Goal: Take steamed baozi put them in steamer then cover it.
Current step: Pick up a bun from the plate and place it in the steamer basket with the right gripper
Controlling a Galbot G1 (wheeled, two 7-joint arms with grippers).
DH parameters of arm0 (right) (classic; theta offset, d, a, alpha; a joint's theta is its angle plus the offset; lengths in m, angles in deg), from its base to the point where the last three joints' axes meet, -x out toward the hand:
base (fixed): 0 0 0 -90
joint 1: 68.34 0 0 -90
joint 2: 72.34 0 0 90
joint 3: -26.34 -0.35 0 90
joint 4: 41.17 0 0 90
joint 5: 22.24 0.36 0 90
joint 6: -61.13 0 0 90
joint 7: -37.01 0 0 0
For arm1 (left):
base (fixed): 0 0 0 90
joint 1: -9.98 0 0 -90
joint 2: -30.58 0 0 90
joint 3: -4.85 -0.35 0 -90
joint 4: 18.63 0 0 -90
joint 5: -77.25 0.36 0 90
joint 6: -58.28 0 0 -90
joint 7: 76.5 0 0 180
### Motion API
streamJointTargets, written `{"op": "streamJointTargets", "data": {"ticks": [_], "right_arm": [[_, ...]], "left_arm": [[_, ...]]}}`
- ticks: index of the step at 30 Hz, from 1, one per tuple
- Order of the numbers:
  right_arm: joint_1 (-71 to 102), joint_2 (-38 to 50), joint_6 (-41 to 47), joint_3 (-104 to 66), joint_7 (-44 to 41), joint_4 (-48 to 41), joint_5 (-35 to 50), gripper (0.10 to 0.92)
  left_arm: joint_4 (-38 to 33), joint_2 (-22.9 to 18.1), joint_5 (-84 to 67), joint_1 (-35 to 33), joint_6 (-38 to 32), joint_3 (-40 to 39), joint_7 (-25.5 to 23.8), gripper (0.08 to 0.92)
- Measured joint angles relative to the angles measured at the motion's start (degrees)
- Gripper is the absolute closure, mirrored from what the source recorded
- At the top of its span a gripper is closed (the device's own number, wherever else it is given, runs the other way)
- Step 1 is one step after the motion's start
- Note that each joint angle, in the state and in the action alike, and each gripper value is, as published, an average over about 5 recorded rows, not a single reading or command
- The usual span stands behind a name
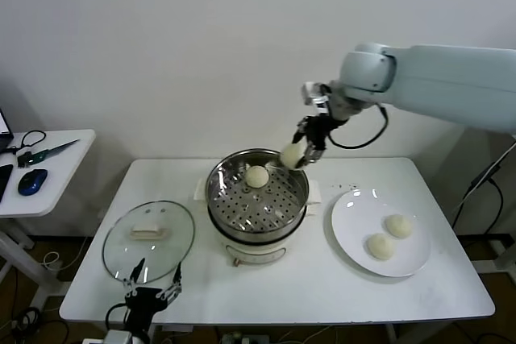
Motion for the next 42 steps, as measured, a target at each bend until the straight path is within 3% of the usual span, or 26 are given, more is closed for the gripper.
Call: {"op": "streamJointTargets", "data": {"ticks": [14, 29, 32, 39, 42], "right_arm": [[10.8, -14.0, 2.8, -1.6, 3.6, -9.6, -1.3, 0.389], [18.7, -20.3, 4.6, -2.4, 6.0, -18.2, -3.5, 0.376], [19.6, -20.6, 4.7, -2.6, 6.4, -18.9, -3.8, 0.356], [19.8, -20.1, 3.9, -3.5, 6.3, -18.9, -4.1, 0.215], [18.0, -18.7, 2.9, -3.3, 5.3, -17.6, -4.3, 0.204]], "left_arm": [[-0.1, -0.1, -0.3, -0.3, -0.2, 0.6, 0.0, 0.177], [0.4, -0.1, -0.4, 0.0, -0.2, 0.8, 0.0, 0.177], [0.4, -0.1, -0.4, 0.0, -0.2, 0.8, 0.0, 0.177], [0.2, -0.3, -0.4, 0.0, -0.2, 0.9, 0.0, 0.177], [0.1, -0.3, -0.4, -0.2, -0.1, 1.0, 0.0, 0.177]]}}
